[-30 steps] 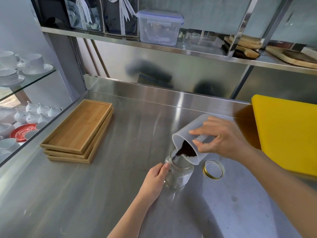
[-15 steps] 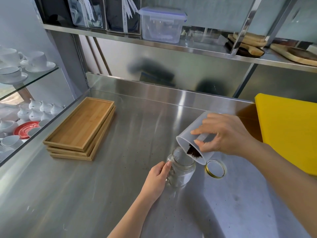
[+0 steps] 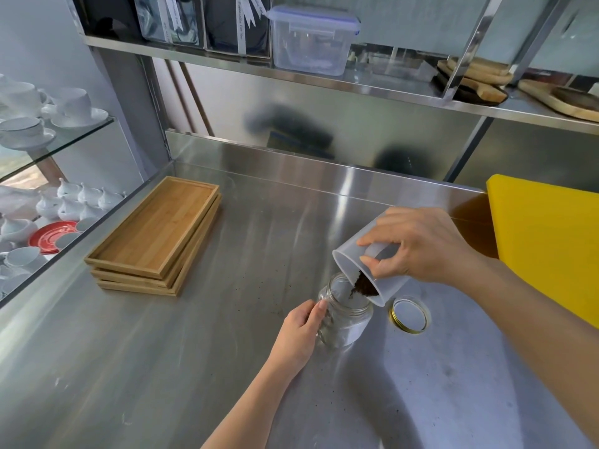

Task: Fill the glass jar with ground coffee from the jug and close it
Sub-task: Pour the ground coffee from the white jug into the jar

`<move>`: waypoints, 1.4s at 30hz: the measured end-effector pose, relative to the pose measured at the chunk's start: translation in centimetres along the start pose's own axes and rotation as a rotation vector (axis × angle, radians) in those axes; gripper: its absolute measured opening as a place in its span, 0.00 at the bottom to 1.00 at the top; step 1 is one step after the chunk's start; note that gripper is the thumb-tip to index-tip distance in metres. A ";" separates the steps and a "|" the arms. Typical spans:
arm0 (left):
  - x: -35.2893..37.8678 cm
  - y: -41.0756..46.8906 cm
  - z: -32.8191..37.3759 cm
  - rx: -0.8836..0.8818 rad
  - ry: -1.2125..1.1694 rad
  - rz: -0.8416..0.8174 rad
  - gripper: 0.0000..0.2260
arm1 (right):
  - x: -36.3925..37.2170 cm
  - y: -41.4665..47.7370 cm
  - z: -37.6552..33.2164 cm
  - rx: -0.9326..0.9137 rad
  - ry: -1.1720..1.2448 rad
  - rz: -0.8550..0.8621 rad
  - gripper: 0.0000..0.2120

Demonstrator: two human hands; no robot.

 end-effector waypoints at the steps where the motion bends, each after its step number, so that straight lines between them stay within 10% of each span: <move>1: 0.0 0.0 0.0 0.000 -0.001 0.002 0.19 | 0.0 0.1 -0.1 -0.002 -0.001 0.001 0.20; 42: 0.0 -0.6 1.0 -0.011 0.036 0.025 0.19 | 0.1 1.3 -1.1 -0.055 -0.013 -0.009 0.21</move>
Point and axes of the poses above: each hand's wrist, its own y-axis towards the middle knuckle, its own x-axis out of the palm, z = x × y, the point moved 7 cm from there along y, towards the middle knuckle, and after that the axes turned 6 degrees about x, right-handed, at the moved point
